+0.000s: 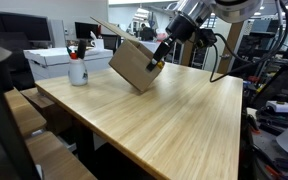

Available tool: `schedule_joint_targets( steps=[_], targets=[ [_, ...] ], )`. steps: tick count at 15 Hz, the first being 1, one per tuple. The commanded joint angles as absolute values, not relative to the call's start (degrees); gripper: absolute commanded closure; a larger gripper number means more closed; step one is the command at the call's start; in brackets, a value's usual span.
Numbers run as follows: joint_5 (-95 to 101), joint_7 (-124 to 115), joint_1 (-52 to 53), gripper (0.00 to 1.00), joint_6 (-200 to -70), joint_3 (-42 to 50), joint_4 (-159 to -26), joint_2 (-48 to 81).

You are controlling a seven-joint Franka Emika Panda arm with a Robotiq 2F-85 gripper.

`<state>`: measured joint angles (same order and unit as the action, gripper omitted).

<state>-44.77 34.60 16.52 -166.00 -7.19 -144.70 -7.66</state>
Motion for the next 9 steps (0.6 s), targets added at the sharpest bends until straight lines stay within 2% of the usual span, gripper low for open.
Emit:
schedule_joint_targets(
  steps=[1, 9],
  targets=[
    [-47.76, 34.89, 17.52, 0.96, -172.43, -7.69, -145.71, -5.79],
    [-46.69, 33.85, 17.99, 0.96, -180.84, -8.66, -146.09, -1.94]
  ],
)
